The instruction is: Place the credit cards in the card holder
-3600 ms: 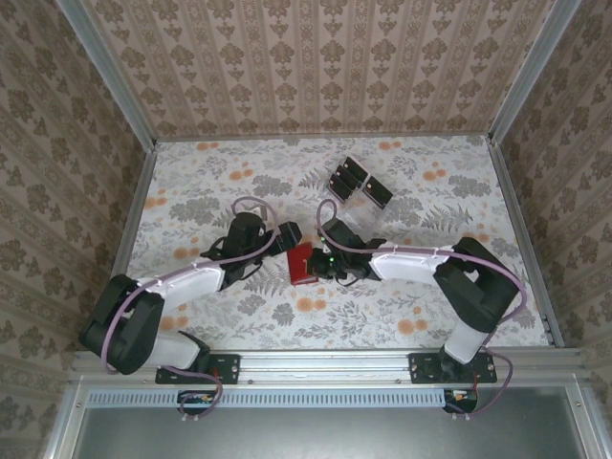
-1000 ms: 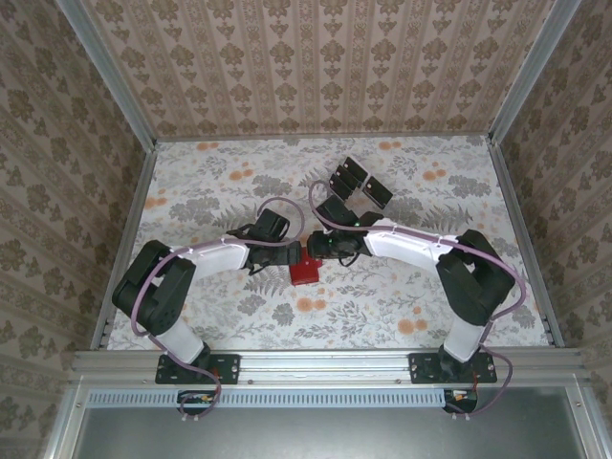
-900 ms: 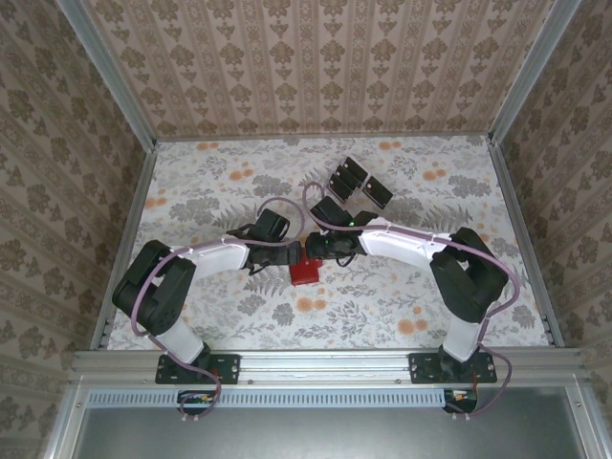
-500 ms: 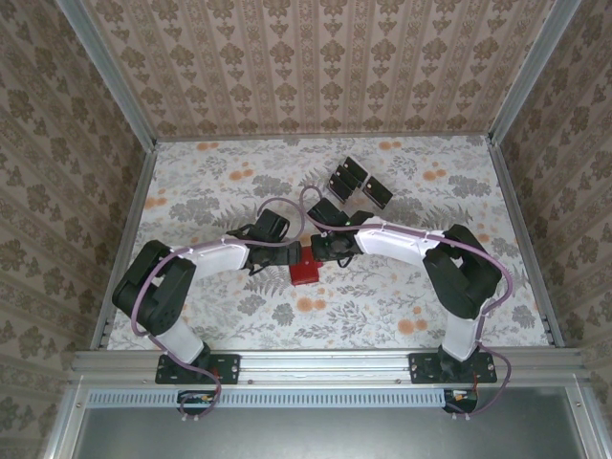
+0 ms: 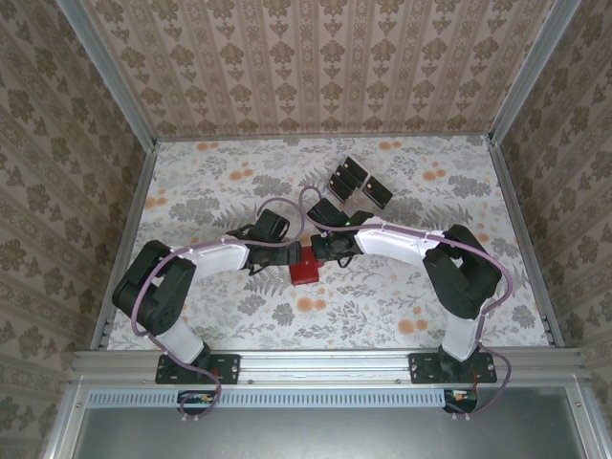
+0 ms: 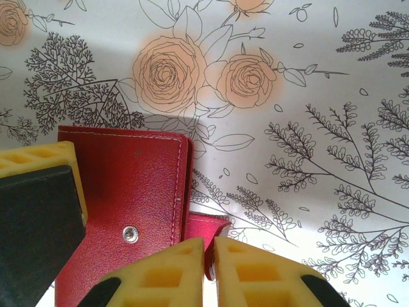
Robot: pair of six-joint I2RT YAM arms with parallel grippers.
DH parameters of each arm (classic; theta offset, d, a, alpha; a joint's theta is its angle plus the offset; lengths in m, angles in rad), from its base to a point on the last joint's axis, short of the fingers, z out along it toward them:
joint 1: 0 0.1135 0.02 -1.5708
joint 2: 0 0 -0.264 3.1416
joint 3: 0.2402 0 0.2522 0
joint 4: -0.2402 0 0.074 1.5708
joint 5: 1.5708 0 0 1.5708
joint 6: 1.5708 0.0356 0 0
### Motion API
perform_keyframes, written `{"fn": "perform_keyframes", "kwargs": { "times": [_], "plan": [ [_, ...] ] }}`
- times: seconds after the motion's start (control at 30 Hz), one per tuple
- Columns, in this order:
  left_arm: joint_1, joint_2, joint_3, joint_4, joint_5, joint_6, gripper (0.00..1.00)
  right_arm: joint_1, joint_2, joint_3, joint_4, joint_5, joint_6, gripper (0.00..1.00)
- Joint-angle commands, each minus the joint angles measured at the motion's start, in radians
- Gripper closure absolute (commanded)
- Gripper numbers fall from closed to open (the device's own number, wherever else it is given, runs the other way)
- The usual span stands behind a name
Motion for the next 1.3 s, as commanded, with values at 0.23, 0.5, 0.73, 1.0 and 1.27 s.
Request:
{"fn": "perform_keyframes", "kwargs": {
  "times": [0.23, 0.5, 0.73, 1.0, 1.27],
  "plan": [
    [-0.002, 0.042, -0.045, 0.014, 0.018, -0.005, 0.0, 0.004, -0.006, -0.009, -0.017, -0.012, -0.009, 1.0],
    [-0.002, 0.038, -0.055, 0.02, 0.021, -0.005, 0.0, 0.003, -0.061, -0.047, 0.067, -0.127, 0.034, 1.0],
    [-0.002, 0.039, -0.061, 0.028, 0.024, -0.005, 0.0, 0.005, -0.066, -0.041, 0.105, -0.182, 0.064, 1.0],
    [-0.002, 0.043, -0.066, 0.037, 0.028, -0.008, 0.0, 0.007, -0.038, -0.041, 0.141, -0.224, 0.09, 1.0],
    [-0.002, 0.042, -0.067, 0.038, 0.031, -0.006, 0.0, 0.014, -0.008, -0.039, 0.164, -0.236, 0.104, 1.0]
  ]
}}
